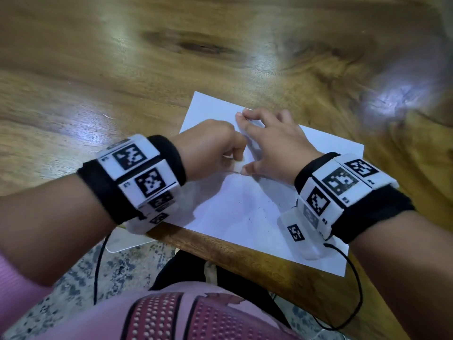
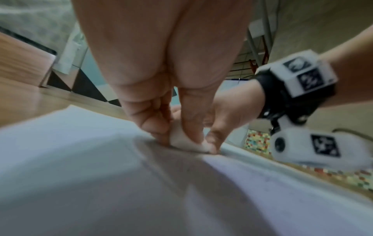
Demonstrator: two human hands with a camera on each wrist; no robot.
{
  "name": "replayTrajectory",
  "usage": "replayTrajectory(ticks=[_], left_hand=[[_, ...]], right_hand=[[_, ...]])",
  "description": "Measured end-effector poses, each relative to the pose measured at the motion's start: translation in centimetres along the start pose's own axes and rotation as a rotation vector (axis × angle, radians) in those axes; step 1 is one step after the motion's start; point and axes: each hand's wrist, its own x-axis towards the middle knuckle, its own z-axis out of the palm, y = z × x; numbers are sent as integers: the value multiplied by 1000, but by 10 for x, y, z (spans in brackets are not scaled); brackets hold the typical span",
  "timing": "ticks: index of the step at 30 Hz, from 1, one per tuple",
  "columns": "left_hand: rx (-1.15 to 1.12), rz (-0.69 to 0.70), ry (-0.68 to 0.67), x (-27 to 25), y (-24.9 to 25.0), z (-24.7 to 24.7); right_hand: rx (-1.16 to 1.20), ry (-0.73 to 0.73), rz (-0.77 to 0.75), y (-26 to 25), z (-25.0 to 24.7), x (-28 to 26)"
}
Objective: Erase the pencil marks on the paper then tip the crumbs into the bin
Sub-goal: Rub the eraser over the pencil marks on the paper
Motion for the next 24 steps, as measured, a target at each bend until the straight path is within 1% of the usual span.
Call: replayTrajectory(ticks=[1,3,6,7,8,10,12,14,15,17,19,20,21,22,24], left_hand=[[0,4,9,1,-1,3],[-26,36,-10,-16,-4,11],[-61,41,-201,-51,-5,21],[-84,31,-238,-53,-6,22],[-91,33,-222,-49,-6,20],[-56,38,-89,-29,-5,13],[-10,-5,33,-7,-1,6],[-16,-14,42,-4,-2,8],[-37,11,19,-12,-3,11],[-63,49,-111,-35,-3,17],[-61,33,-230,-49,-4,21],[-57,21,-236,-48,-5,20],[-49,5,-204,-43,-6,17],[-40,-9,-140,-34,-8,12],[-9,-31,22,-19,-10,4]], right_hand=[[-1,-3,-3,0,0,0],[8,-9,-1,1,0,1],[13,-4,-4,1,0,0],[11,0,-6,1,1,0],[8,2,-6,1,1,0],[-3,4,-5,0,1,1],[-16,8,-6,0,1,1],[-16,3,-7,0,1,2],[-14,-2,-5,1,1,1],[-15,-5,-2,1,0,1],[-12,-3,-1,1,0,1],[-11,-1,0,0,0,0],[-11,-2,0,0,0,0],[-12,-4,1,0,0,0],[-13,-7,3,0,0,0]])
